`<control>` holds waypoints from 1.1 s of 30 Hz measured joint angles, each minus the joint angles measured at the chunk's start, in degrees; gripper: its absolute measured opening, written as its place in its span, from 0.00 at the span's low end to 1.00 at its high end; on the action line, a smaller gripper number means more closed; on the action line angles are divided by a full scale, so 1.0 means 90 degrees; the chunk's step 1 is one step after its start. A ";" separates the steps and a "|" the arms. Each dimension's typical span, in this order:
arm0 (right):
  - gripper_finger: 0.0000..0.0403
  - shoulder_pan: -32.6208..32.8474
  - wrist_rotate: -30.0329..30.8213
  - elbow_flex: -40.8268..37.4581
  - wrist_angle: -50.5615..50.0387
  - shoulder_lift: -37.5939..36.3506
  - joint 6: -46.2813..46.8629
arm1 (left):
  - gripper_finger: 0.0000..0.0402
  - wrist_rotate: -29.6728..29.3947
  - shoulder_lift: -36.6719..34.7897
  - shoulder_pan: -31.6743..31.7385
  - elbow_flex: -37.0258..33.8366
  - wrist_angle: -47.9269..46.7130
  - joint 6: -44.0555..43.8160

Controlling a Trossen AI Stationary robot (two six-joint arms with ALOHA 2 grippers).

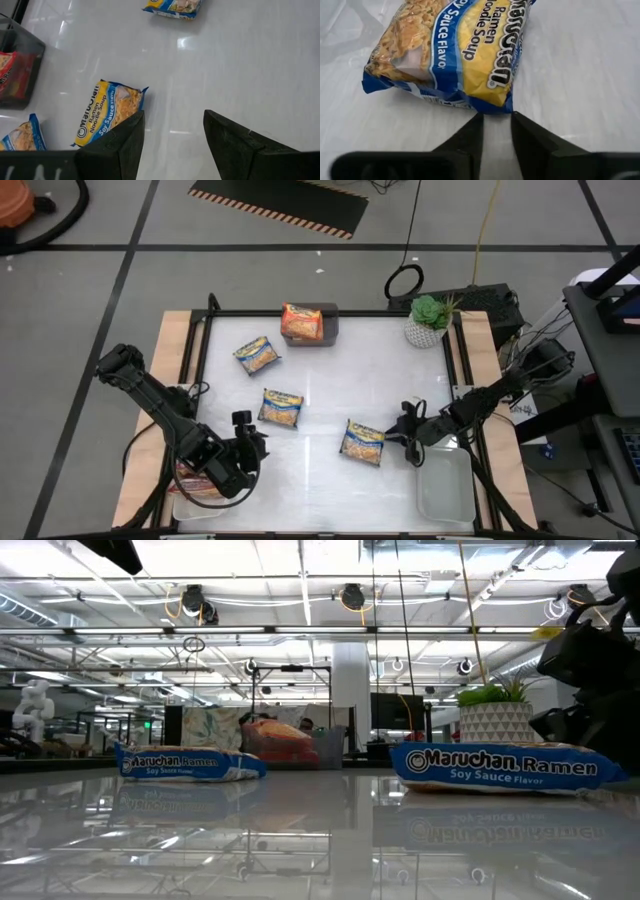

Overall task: Sort Maruchan noodles
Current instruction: Put the bottom blue noodle pack into the gray bin

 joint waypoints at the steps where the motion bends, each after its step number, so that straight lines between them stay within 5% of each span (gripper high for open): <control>1: 0.18 0.0000 -0.0001 -0.0009 -0.0004 0.0000 0.0000 | 0.52 0.0000 0.0000 0.0000 0.0000 0.0000 0.0000; 7: 0.01 0.0000 -0.0141 -0.0020 0.0205 0.0011 -0.0327 | 0.52 0.0000 0.0000 0.0000 0.0000 0.0000 -0.0002; 17: 0.01 0.0027 -0.1647 -0.0026 0.1323 0.0019 0.0422 | 0.52 0.0000 0.0000 0.0000 0.0000 0.0000 0.0029; 26: 0.13 -0.0144 -0.0759 -0.0023 0.1095 0.0017 0.0508 | 0.52 0.0001 0.0000 0.0000 0.0000 0.0002 0.0027; 33: 0.30 -0.0279 -0.0732 -0.0018 0.0651 0.0012 0.0823 | 0.52 0.0001 0.0000 0.0000 -0.0001 0.0002 0.0050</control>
